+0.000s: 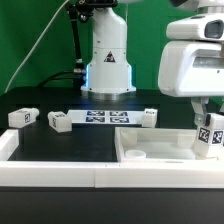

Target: Assemble one leg

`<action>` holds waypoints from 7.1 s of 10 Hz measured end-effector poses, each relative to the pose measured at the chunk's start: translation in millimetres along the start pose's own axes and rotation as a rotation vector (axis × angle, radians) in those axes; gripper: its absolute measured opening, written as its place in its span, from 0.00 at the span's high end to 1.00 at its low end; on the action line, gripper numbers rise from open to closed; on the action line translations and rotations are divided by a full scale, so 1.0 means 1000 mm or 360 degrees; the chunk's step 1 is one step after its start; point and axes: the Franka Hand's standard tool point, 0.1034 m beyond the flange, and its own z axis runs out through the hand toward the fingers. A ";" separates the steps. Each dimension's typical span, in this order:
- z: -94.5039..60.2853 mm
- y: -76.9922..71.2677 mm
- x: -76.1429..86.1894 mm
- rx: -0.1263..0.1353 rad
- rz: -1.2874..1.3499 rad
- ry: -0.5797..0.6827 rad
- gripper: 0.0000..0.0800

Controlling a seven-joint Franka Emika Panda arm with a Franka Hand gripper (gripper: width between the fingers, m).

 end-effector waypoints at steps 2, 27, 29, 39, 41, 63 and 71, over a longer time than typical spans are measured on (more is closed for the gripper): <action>0.000 -0.001 -0.001 0.0007 0.0267 -0.0011 0.64; 0.002 0.001 0.000 0.0109 0.1242 -0.0026 0.19; 0.002 0.003 -0.001 0.0110 0.0911 -0.0026 0.19; 0.001 0.006 0.000 0.0078 0.0225 -0.0003 0.51; 0.001 0.006 0.000 0.0080 0.0273 -0.0003 0.64; 0.002 0.008 -0.001 0.0144 0.1718 0.0019 0.19; 0.003 0.007 0.001 0.0092 0.0700 0.0071 0.19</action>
Offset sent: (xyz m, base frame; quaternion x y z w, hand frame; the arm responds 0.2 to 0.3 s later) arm -0.0128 0.0022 -0.0029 0.0108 -0.0073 0.2434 0.9698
